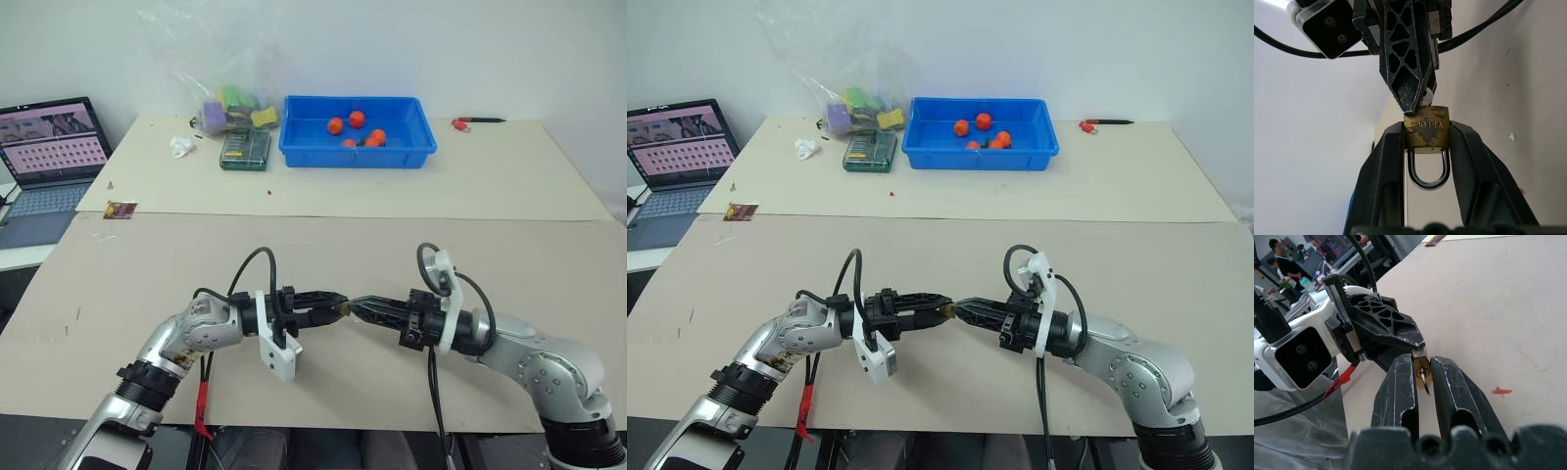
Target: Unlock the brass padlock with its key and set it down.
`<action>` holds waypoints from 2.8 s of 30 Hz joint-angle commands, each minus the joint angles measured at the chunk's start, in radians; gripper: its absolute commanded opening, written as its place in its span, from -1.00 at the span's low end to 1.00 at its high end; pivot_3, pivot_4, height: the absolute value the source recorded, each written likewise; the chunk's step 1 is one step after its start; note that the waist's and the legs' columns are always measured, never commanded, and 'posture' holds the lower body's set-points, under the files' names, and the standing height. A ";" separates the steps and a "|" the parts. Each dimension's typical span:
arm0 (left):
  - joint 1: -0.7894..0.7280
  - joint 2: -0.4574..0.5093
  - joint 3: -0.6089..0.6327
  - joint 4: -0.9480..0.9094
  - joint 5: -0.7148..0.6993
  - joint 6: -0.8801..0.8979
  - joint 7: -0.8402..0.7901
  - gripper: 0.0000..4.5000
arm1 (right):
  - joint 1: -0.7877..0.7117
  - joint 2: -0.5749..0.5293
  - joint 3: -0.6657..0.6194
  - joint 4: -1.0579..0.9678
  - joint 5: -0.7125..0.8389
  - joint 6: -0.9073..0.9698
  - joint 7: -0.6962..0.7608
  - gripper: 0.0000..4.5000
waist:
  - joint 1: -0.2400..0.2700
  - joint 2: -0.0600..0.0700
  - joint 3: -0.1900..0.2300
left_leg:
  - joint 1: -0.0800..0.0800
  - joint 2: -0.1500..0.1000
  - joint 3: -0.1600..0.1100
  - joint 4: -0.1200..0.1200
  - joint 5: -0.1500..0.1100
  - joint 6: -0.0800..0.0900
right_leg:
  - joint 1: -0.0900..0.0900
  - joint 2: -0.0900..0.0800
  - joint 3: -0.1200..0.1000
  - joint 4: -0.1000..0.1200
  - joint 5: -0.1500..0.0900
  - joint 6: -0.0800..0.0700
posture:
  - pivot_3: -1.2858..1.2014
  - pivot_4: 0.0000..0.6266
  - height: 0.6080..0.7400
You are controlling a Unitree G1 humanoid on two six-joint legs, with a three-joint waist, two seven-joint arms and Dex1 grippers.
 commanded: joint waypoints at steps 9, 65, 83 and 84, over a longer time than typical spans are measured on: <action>-0.051 0.001 0.001 -0.005 -0.028 0.022 0.029 -0.65 | -0.005 -0.016 -0.031 -0.030 0.018 -0.011 0.011 -0.53 | 0.000 0.000 0.000 | 0.000 0.000 0.000 0.000 0.000 0.000 | 0.000 0.000 0.000 0.000 0.000 0.000 | 0.03 -0.52 1.00; -0.102 0.006 -0.029 0.106 -0.095 -0.003 0.037 -0.65 | -0.083 -0.003 -0.054 0.036 -0.037 -0.033 0.012 -0.98 | 0.000 0.000 0.000 | 0.000 0.000 0.000 0.000 0.000 0.000 | 0.000 0.000 0.000 0.000 0.000 0.000 | 0.03 -0.52 1.00; -0.154 -0.012 0.112 0.004 0.261 -0.174 0.318 -0.65 | -0.133 0.086 -0.146 0.169 0.205 0.164 -0.210 -0.98 | 0.001 0.000 0.000 | 0.000 0.000 0.001 -0.002 0.000 0.000 | -0.001 0.000 0.001 -0.001 0.001 -0.002 | 0.03 -0.52 1.00; -0.159 -0.012 0.120 0.002 0.283 -0.184 0.342 -0.65 | -0.140 0.094 -0.159 0.181 0.244 0.174 -0.230 -0.98 | 0.001 0.000 0.000 | 0.000 0.000 0.001 -0.002 0.000 0.000 | 0.000 0.001 0.000 -0.002 0.001 -0.002 | 0.03 -0.52 1.00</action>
